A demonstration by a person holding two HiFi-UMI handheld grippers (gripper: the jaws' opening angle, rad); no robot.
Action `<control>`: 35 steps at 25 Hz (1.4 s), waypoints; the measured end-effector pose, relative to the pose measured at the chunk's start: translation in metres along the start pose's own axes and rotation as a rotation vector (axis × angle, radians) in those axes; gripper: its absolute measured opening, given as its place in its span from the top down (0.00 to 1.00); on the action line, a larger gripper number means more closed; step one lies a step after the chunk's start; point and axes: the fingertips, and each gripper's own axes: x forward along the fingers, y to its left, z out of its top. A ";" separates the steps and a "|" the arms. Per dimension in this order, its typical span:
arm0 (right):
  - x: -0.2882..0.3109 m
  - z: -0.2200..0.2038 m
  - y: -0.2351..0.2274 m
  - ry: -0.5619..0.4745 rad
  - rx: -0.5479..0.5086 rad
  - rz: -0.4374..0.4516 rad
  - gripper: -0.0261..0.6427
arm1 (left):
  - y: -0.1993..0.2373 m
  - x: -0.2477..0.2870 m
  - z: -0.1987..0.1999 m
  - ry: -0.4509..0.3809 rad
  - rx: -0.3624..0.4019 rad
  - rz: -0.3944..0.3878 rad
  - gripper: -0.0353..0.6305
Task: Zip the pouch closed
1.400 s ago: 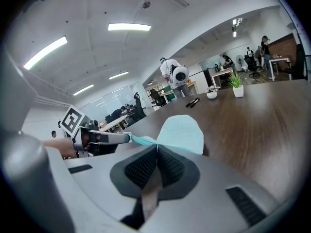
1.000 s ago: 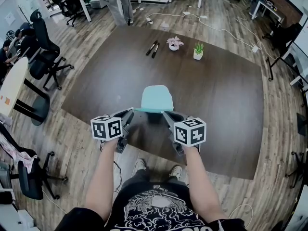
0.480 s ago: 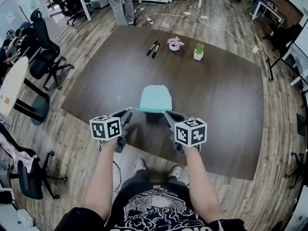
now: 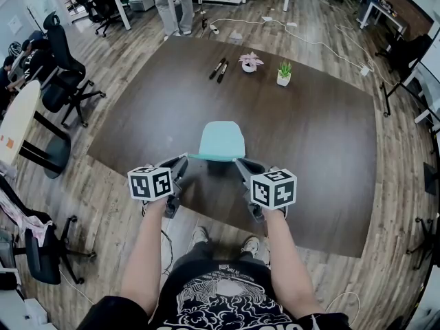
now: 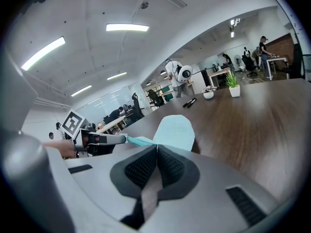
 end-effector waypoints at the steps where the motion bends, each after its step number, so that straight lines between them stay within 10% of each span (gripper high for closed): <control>1: 0.000 0.000 0.000 -0.001 0.000 0.000 0.96 | 0.000 0.000 0.000 0.000 0.001 0.001 0.91; 35: -0.001 -0.034 -0.033 0.079 0.016 -0.162 0.96 | -0.008 0.015 -0.037 0.105 0.047 0.012 0.91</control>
